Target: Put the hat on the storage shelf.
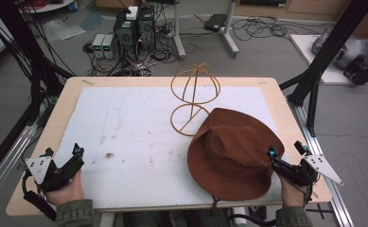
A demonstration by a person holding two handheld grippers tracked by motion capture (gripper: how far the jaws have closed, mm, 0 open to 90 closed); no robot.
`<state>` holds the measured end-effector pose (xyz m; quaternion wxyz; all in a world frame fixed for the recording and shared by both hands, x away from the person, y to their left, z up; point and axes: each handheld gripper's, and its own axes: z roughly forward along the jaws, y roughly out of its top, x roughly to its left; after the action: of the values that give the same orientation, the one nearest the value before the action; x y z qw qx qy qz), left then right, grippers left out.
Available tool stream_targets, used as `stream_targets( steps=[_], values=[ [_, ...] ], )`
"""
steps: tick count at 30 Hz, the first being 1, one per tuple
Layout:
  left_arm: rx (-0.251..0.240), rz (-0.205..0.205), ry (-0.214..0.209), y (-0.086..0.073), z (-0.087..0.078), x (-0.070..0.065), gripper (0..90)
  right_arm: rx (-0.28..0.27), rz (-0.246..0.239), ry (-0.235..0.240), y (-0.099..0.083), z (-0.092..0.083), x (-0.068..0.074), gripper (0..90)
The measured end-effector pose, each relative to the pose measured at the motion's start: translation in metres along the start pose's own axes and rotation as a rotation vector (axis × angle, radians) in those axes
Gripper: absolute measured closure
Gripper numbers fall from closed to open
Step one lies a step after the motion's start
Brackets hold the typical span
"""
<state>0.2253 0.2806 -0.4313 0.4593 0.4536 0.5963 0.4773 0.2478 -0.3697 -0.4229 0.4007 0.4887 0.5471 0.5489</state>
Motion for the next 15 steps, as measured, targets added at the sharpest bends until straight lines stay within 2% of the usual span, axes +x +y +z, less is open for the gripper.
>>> stream_targets(
  steps=[15],
  values=[
    [0.005, -0.007, -0.008, -0.0003, 0.0024, -0.0022, 17.1, 0.001, -0.003, 0.012, 0.0024, -0.0026, -0.0025, 3.4]
  ],
)
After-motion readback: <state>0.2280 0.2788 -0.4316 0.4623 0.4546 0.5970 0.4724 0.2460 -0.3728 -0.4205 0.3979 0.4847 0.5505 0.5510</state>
